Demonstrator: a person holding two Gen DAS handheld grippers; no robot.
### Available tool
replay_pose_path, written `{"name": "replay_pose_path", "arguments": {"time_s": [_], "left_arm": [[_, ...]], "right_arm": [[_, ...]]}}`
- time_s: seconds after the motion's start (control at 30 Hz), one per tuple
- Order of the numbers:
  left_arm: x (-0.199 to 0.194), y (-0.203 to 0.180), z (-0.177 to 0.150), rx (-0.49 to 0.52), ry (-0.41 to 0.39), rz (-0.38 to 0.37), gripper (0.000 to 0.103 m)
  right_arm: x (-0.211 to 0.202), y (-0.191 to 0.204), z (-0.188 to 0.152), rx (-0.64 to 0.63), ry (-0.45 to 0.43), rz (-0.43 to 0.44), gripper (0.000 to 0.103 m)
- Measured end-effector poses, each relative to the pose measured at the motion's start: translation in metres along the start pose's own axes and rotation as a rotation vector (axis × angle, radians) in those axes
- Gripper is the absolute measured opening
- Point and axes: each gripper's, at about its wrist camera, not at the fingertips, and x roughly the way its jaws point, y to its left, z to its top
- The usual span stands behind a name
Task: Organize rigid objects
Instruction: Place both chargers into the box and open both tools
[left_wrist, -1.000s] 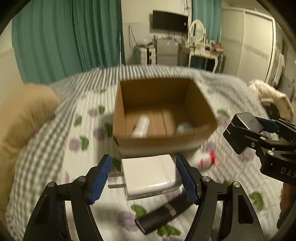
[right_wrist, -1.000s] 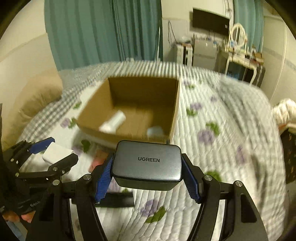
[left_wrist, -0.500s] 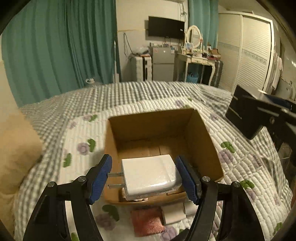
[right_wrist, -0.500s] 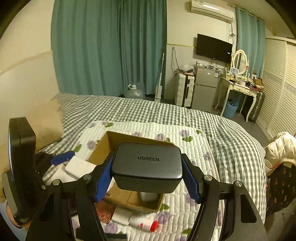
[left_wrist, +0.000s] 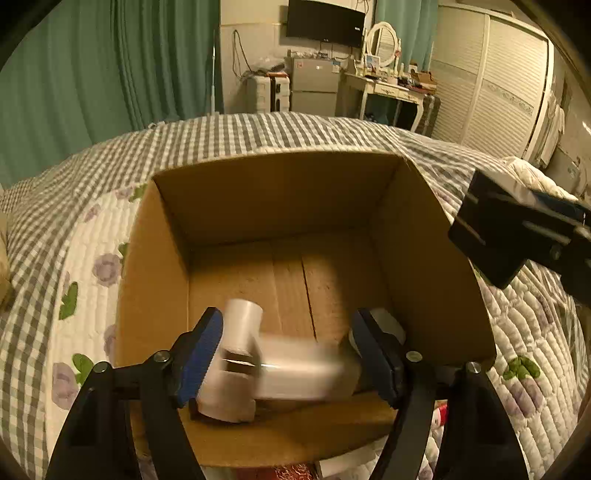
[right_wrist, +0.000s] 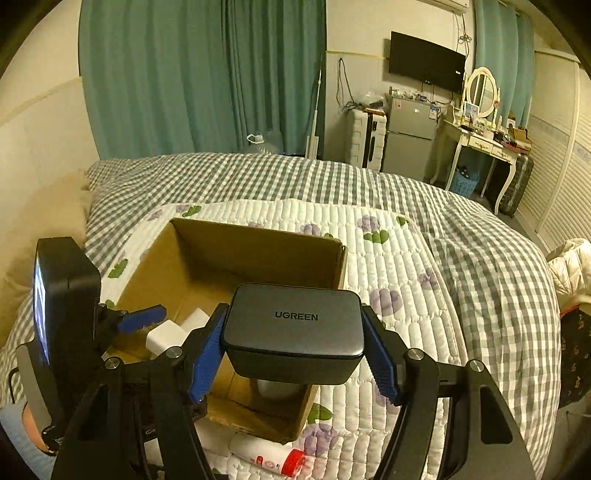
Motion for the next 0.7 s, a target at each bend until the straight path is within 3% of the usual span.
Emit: {"name": "replay_pose_path", "arguments": {"time_s": [0.03, 0.2, 0.33, 0.7], "left_arm": [[-0.003, 0.002, 0.003, -0.007, -0.013, 0.012, 0.083], [-0.022, 0.019, 0.012, -0.040, -0.037, 0.015, 0.083], [-0.041, 0.037, 0.017, -0.050, -0.078, 0.063, 0.083], [-0.049, 0.074, 0.012, -0.083, -0.109, 0.125, 0.083]], "right_arm": [[0.000, -0.001, 0.000, 0.002, 0.000, 0.000, 0.068], [-0.006, -0.002, 0.006, 0.008, -0.020, -0.009, 0.068], [-0.004, 0.006, 0.015, -0.009, -0.041, -0.003, 0.068], [0.074, 0.030, 0.008, -0.043, 0.047, 0.004, 0.068]]}}
